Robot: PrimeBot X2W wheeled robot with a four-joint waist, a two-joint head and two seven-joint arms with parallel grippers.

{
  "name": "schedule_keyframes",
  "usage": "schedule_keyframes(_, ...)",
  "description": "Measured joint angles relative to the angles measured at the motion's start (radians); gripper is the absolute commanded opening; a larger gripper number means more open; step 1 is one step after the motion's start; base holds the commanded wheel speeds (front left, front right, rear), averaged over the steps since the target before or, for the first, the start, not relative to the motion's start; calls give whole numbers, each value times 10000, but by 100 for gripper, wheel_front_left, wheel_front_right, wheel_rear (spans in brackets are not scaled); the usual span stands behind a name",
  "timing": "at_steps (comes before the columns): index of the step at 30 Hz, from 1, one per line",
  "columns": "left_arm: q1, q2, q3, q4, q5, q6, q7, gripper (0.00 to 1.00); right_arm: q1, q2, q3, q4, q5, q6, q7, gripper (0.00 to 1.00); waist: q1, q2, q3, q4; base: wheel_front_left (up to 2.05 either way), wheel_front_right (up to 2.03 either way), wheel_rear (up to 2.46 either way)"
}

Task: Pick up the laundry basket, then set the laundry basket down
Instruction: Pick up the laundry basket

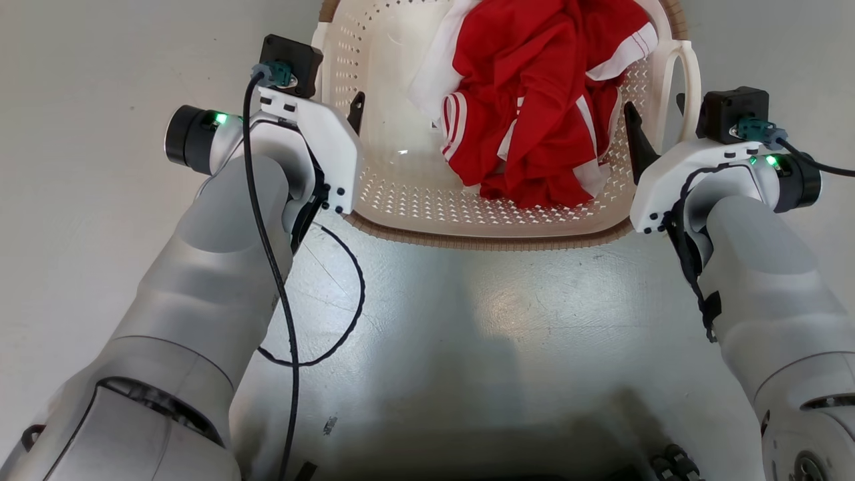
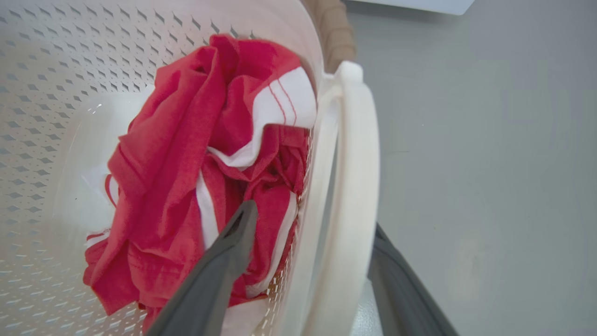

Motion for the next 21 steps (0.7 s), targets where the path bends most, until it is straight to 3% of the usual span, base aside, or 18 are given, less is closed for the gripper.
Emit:
schedule_keyframes(14,-49,4,-405,148,-267,38,-13,100,1,-6,445,15,554,0,15,100,0,0,49,-59,0,0,0)
schedule_keyframes(15,-73,4,-437,161,-274,38,-15,100,1,-6,468,17,566,0,13,95,0,0,49,-59,0,0,0)
schedule_keyframes(16,-102,6,-489,173,-274,38,-19,80,1,-6,499,19,608,0,13,39,0,0,48,-60,0,0,0)
schedule_keyframes(17,-144,10,-568,178,-270,38,-27,58,1,-6,541,19,616,0,15,0,0,0,50,-63,0,0,0)
schedule_keyframes(19,-206,4,-673,178,-270,38,-65,0,5,-12,685,19,750,0,33,0,0,0,64,-52,0,0,0)
schedule_keyframes(21,-224,21,-729,188,-272,92,-121,0,5,-29,792,19,945,-10,117,0,0,0,89,-48,0,0,0)
